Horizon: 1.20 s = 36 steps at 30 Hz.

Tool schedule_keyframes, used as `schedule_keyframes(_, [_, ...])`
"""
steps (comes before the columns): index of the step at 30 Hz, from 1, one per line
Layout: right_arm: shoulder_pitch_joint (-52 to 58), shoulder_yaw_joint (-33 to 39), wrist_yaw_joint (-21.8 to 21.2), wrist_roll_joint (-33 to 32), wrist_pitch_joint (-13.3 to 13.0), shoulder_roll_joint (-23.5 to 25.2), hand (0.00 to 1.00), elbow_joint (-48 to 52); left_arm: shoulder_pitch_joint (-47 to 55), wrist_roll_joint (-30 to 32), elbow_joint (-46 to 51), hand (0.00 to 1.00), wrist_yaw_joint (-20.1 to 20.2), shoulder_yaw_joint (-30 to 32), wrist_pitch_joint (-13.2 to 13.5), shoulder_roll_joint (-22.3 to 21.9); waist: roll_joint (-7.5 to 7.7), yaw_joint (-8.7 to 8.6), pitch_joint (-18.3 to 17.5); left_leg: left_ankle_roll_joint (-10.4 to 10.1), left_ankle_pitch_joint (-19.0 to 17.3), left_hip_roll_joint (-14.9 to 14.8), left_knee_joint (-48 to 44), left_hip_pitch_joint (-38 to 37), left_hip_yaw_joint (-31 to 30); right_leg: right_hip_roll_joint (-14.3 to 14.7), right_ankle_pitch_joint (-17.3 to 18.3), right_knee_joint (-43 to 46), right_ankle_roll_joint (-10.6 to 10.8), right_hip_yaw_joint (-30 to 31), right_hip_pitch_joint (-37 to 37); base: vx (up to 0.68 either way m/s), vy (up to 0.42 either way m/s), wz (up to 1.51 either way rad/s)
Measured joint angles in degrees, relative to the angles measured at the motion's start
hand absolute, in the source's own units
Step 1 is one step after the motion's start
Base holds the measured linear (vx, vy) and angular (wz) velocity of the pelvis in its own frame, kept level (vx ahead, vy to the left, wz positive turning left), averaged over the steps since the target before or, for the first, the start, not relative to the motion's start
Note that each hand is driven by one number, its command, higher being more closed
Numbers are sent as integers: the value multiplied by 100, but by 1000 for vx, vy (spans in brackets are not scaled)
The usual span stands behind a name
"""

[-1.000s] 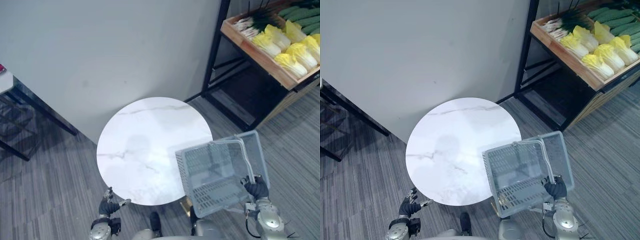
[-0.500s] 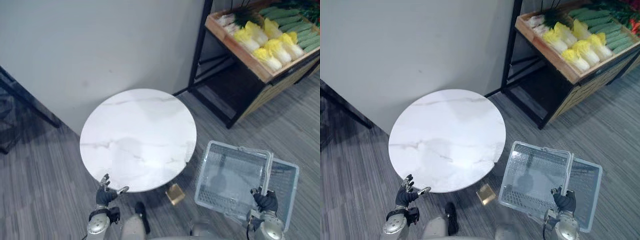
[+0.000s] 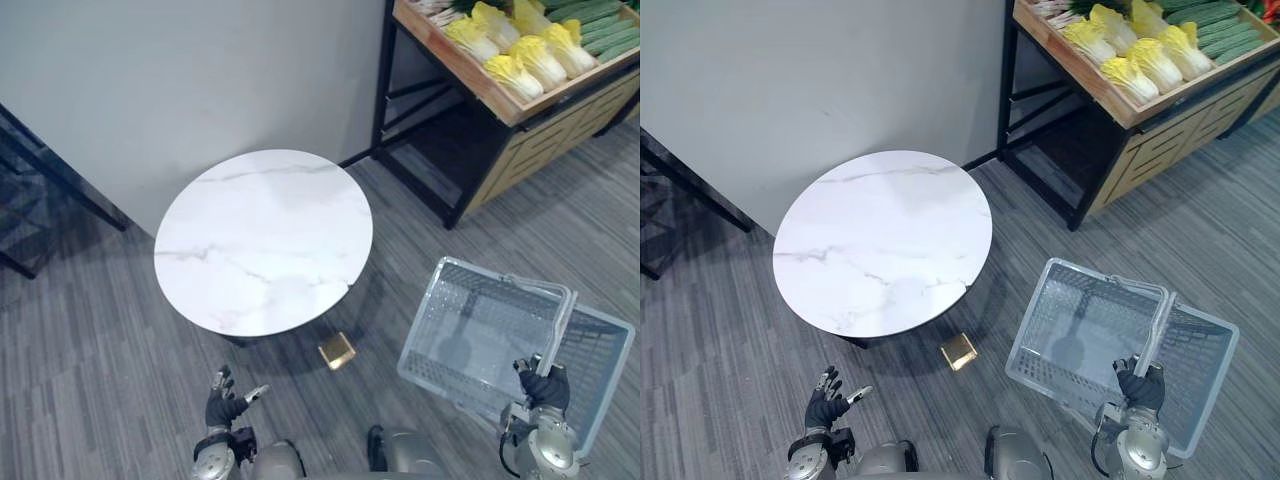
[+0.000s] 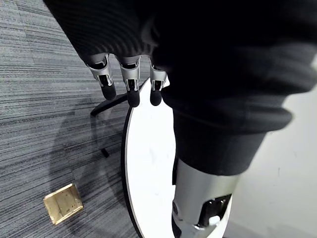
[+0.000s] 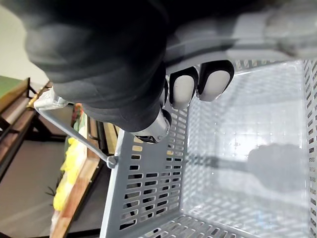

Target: Pick vegetable in the basket

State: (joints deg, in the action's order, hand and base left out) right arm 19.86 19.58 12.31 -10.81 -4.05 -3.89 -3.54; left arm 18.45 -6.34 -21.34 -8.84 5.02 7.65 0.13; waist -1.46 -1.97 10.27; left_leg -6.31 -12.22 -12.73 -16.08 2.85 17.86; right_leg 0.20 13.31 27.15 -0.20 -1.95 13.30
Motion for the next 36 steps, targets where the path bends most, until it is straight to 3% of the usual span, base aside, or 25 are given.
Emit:
schedule_keyframes(5, [55,-18,2,-18,2,167,100,-3,-146,43,15,0,-20,-47,-3,7,37,-51,14,53,-60,56,-70,-202,641,152,-222,-42,198,651,171,-28,79,-66])
schedule_keyframes(7, [-37,-54,-2,-29,7,168,100,-3,-250,46,35,0,-49,-47,-3,5,27,-38,24,36,-215,-50,-150,-322,1029,300,-362,-67,302,812,338,-72,82,-136])
schedule_keyframes(8, [-159,-83,4,-30,16,182,100,-3,-292,48,40,0,-123,-47,-7,24,67,-16,45,1,-267,-151,-132,-500,1489,123,-284,-251,-100,265,363,-92,80,-164])
schedule_keyframes(9, [-201,-103,9,-35,16,176,100,-5,-326,48,39,0,-142,-45,-9,40,87,-19,72,5,-269,-124,-80,-616,1696,-90,-200,-242,-248,-202,380,-83,131,-177])
schedule_keyframes(10, [-256,-164,15,-40,14,195,100,-11,-353,49,40,0,-140,-69,-26,92,121,-34,58,3,-270,-139,-11,-800,2099,-519,-164,-215,-309,-1166,384,-46,110,-140])
schedule_keyframes(13, [-548,-190,14,-19,8,192,100,-137,-403,50,9,0,-128,-85,-33,362,192,-38,24,-1,-278,-100,192,-1166,2831,-1264,-183,9,-342,-3040,326,37,-74,-173])
schedule_keyframes(14, [-613,-212,9,1,5,170,100,-218,-449,50,-11,0,-127,-86,-34,404,194,-55,21,-1,-277,-117,185,-1201,2857,-1236,-188,18,-343,-3069,340,134,-235,-215])
schedule_keyframes(17, [-911,-231,-5,16,8,-41,100,-626,-654,56,-420,0,-106,-87,-78,468,98,-220,25,2,-266,-349,-413,-1299,2706,-831,-150,164,-439,-2398,532,198,-209,-129])
schedule_keyframes(18, [-915,-233,-9,16,22,-105,100,-668,-688,57,-463,0,-104,-121,-84,450,34,-247,43,128,-164,-627,-1185,-1151,2430,-675,-92,199,-491,-2207,455,258,-150,-114])
schedule_keyframes(19, [-878,-220,-10,24,41,-138,100,-668,-732,53,-525,0,-95,-242,-84,450,-35,-247,79,613,228,-910,-2175,-923,1974,-499,-66,136,-520,-1982,251,282,-140,-118])
schedule_keyframes(20, [-862,-234,-12,32,52,-154,100,-668,-720,53,-526,0,-80,-277,-83,445,-53,-237,93,831,630,-1009,-2671,-754,1670,-437,-56,49,-536,-1847,112,315,-83,-128])
schedule_keyframes(21, [-867,-301,2,64,55,-189,100,-667,-698,39,-532,0,-36,-301,-81,423,-58,-192,111,803,749,-964,-3496,-369,959,-345,-30,-131,-542,-1532,-136,302,-15,-129])
schedule_keyframes(22, [-907,-345,27,69,55,-240,100,-668,-703,4,-521,0,-16,-316,-49,416,-21,-145,136,476,285,-640,-4039,168,249,-332,51,-255,-513,-1235,-332,293,29,-129])
schedule_keyframes(23, [-935,-365,29,69,55,-265,100,-669,-702,-34,-522,0,-17,-314,-35,417,-42,-99,128,414,109,-454,-4133,396,-9,-345,112,-292,-542,-1088,-424,369,112,-132])
schedule_keyframes(25, [-989,-425,28,80,49,-321,100,-688,-578,-108,-512,0,-23,-314,0,459,8,104,162,539,-304,68,-3711,1133,-450,-479,288,-450,-357,-564,-877,389,174,-114])
schedule_keyframes(27, [-1004,-426,36,124,48,-458,100,-724,-481,-154,-470,0,-30,-313,18,449,3,119,177,520,-292,322,-2777,1621,-445,-690,484,-596,-126,-415,-1205,396,253,-47])
schedule_keyframes(29, [-1093,-426,90,143,42,-663,100,-1043,-394,-155,-321,0,-39,-313,21,438,-29,125,182,230,-11,570,-1376,1895,-494,-843,628,-908,135,-411,-1631,492,323,-26])
schedule_keyframes(30, [-1135,-431,137,195,45,-778,100,-1272,-311,-154,-232,0,-95,-305,22,423,-120,233,138,342,768,595,-715,1916,-507,-789,717,-1103,320,-338,-1880,565,345,-36])
schedule_keyframes(31, [-1165,-434,146,208,56,-767,100,-1404,-281,-154,-226,0,-133,-285,20,445,-96,308,92,670,845,647,-844,1901,-472,-863,709,-1206,347,-220,-1993,601,337,-12])
schedule_keyframes(32, [-1151,-503,143,209,64,-755,100,-1481,-287,-153,-138,0,-146,-236,15,452,107,258,-7,807,459,872,-1207,2079,-458,-1074,670,-1364,393,-217,-2114,625,321,21])
schedule_keyframes(34, [-1182,-545,98,267,81,-749,100,-1624,-482,-151,-85,0,-138,-161,7,407,181,268,-18,1068,-82,1100,-1671,2177,-492,-1319,525,-549,662,-187,-1917,704,347,44])
schedule_keyframes(36, [-1198,-612,-1,378,137,-722,100,-1723,-486,-153,-87,0,-140,-213,-3,385,197,234,-10,1212,-366,1344,-1530,1656,-473,-1541,-112,1257,1426,86,-1347,671,276,31])
